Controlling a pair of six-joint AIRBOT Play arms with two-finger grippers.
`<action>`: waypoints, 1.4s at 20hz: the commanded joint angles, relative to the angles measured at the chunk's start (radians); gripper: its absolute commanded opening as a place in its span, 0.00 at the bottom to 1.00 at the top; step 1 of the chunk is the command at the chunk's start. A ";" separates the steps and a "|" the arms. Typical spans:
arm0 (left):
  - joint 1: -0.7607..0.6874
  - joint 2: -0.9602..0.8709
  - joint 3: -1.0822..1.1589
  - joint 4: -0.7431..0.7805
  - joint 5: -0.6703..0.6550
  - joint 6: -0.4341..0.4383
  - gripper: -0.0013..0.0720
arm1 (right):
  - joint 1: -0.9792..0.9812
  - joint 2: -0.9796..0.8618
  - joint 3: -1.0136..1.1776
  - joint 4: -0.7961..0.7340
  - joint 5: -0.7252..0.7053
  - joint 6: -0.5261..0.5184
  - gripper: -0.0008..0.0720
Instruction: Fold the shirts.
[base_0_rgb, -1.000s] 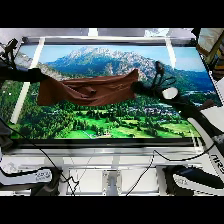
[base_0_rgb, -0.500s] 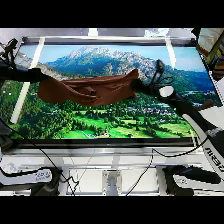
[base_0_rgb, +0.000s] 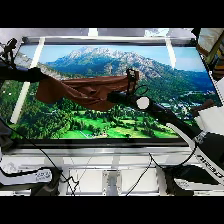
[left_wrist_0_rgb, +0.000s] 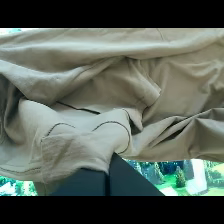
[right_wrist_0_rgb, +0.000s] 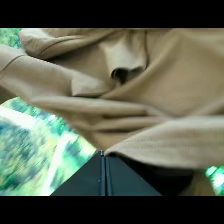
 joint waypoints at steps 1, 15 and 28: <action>0.001 -0.001 0.000 0.002 0.003 0.001 0.04 | -0.033 -0.003 0.000 -0.082 -0.225 -0.003 0.08; 0.001 -0.001 0.000 0.003 0.011 -0.002 0.04 | -0.388 -0.003 -0.005 -0.277 0.488 -0.010 0.65; 0.001 -0.001 0.000 0.003 0.007 0.005 0.04 | -0.132 -0.007 -0.068 -0.264 0.502 -0.183 0.53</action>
